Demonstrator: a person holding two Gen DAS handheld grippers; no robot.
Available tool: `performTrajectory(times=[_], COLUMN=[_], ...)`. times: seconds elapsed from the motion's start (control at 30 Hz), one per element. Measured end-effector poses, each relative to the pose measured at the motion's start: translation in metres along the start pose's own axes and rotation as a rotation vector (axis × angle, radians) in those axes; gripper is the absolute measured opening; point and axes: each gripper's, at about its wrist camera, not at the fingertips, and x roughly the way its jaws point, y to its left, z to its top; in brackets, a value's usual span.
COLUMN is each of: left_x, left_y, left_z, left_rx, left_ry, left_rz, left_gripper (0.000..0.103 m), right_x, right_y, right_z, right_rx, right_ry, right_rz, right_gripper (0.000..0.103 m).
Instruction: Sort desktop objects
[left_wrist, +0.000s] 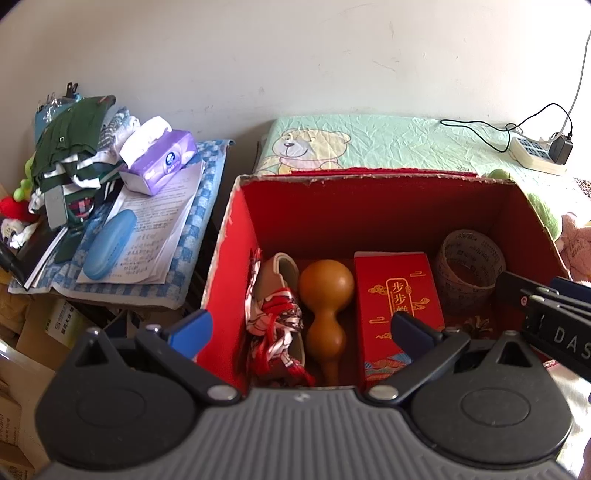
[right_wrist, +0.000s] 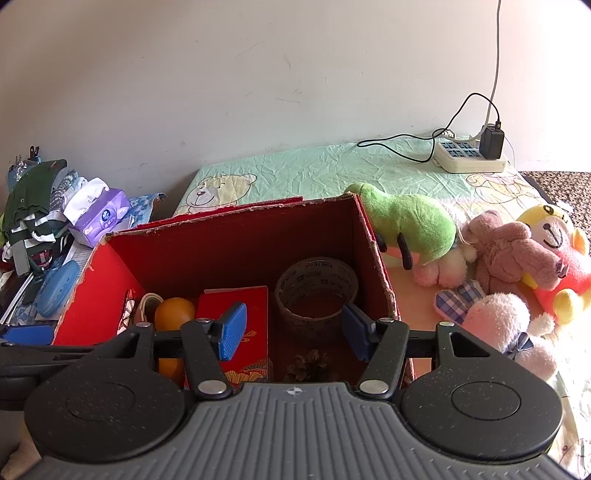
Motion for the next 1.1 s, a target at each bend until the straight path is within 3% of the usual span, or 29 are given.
performTrajectory(times=[1.1], left_x=[0.025], left_y=[-0.008], left_z=[0.014], left_rx=[0.016], left_ry=[0.022], left_rz=[-0.021], left_gripper=[0.103], right_x=[0.012], right_y=[-0.003], right_z=[0.004], right_rx=[-0.022], right_ry=[-0.006], right_rz=[-0.002], right_gripper=[0.060])
